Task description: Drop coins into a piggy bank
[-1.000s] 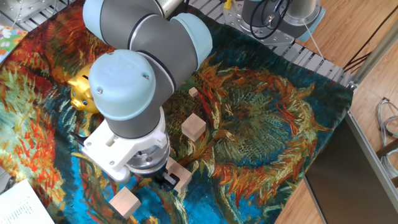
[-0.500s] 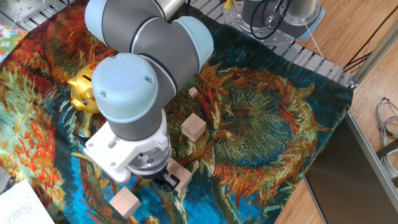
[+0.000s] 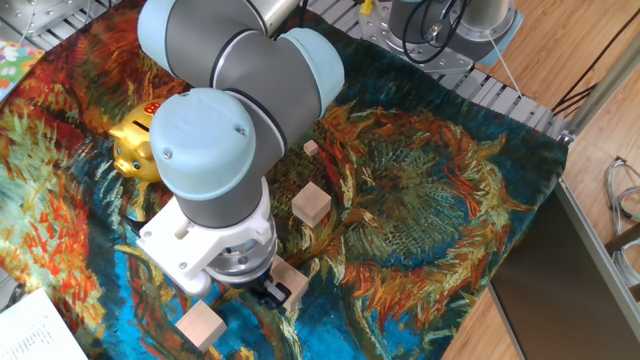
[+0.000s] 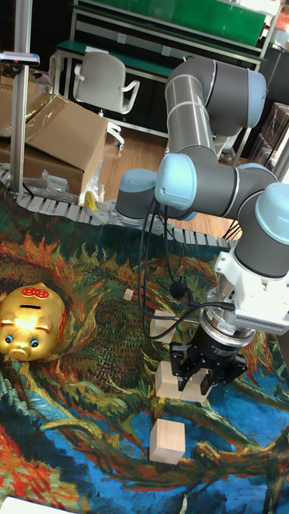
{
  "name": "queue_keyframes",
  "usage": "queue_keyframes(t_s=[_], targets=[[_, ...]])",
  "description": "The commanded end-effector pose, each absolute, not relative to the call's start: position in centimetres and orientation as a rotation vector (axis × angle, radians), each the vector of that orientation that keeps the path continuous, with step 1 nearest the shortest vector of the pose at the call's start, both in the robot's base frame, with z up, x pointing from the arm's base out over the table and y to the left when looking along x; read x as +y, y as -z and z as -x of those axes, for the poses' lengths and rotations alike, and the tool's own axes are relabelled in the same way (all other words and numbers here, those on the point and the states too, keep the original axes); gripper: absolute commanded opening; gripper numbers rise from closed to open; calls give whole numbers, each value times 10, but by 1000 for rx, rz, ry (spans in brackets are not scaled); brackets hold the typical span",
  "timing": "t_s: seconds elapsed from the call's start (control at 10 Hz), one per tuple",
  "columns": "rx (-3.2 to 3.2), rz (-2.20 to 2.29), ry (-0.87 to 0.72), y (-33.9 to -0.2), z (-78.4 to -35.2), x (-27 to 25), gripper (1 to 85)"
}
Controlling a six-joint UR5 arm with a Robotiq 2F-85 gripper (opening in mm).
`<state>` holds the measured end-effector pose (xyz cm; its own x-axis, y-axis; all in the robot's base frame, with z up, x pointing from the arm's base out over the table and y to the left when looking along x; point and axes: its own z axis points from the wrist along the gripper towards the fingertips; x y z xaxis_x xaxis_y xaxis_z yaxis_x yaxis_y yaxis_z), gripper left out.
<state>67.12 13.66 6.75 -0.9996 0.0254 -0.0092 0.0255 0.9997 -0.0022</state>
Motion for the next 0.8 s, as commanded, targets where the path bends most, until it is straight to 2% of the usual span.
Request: queue_keyframes(t_s=[0.0,0.7], targets=[[3141,-81,-28,-67,-668,142,420],[3134,-64,-40,-63,-668,141,413]])
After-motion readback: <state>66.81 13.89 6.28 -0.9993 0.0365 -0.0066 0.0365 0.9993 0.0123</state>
